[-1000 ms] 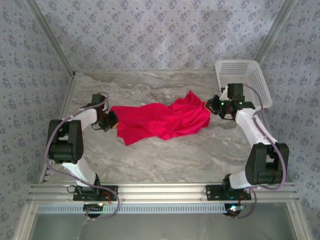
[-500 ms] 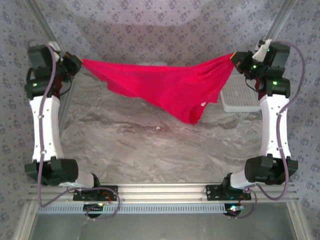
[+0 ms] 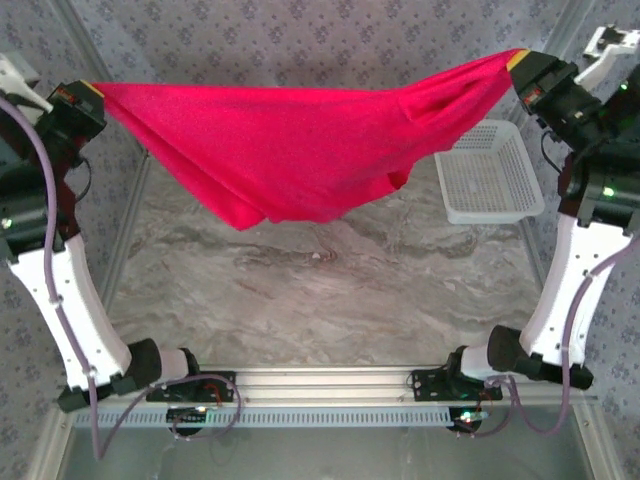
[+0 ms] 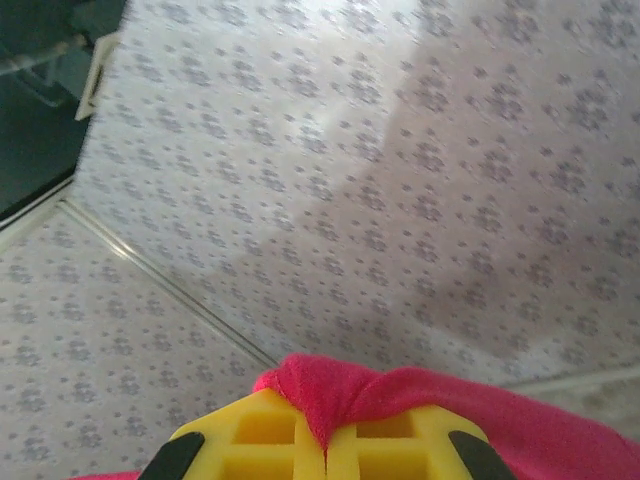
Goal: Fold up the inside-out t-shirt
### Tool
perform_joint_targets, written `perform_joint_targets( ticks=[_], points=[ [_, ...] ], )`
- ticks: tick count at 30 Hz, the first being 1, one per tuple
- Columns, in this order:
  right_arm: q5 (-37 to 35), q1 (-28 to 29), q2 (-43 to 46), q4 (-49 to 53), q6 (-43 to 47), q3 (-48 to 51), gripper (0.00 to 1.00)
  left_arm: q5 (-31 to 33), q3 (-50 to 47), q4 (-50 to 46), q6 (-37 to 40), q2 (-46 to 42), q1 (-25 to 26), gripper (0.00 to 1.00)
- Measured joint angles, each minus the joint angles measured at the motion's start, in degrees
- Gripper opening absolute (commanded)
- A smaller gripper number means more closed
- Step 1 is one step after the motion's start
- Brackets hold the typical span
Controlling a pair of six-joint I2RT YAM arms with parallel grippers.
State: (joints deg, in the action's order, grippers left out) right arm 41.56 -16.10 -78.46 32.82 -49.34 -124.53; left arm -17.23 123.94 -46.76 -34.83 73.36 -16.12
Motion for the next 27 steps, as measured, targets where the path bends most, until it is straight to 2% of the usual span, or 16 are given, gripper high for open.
perform_joint_targets(
  ticks=[4, 8, 12, 15, 20, 22, 23, 25, 27],
  points=[
    [0.85, -1.14, 2.80, -0.02, -0.85, -0.90, 0.00, 3.10, 0.20, -0.07, 3.39, -4.57, -0.02, 0.00],
    [0.35, -1.62, 2.67, -0.24, -1.05, -0.96, 0.00, 3.56, -0.52, 0.72, 5.11, -5.84, -0.02, 0.00],
    [-2.40, 0.50, -0.68, -1.36, -0.44, 0.72, 0.00, 0.04, -11.32, 5.53, 4.31, -4.15, 0.00, 0.00],
    [-5.73, 4.66, -6.03, -1.29, 1.86, 1.51, 0.00, -2.08, -19.74, 8.46, 3.72, 2.78, 1.38, 0.02],
    [-11.47, 12.52, -21.27, -0.94, 6.40, 2.32, 0.00, 0.26, -26.16, 10.62, 5.05, 21.57, 5.70, 0.04],
    [-13.40, 14.62, -28.22, -0.02, 7.26, 2.23, 0.21, 0.79, -25.94, 10.62, 5.29, 28.50, 7.02, 0.09],
    [-14.12, 15.43, -31.82, 0.79, 7.32, 1.73, 0.39, 0.96, -25.07, 10.29, 5.35, 31.85, 7.61, 0.15],
    [-15.54, 16.52, -40.41, 4.33, 7.43, -2.71, 0.49, 1.20, -20.24, 7.98, 5.53, 38.95, 8.52, 0.31],
    [-16.41, 16.92, -48.68, 7.96, 7.76, -9.53, 0.54, 1.33, -11.45, 4.50, 5.51, 46.47, 9.25, 0.35]
  ],
)
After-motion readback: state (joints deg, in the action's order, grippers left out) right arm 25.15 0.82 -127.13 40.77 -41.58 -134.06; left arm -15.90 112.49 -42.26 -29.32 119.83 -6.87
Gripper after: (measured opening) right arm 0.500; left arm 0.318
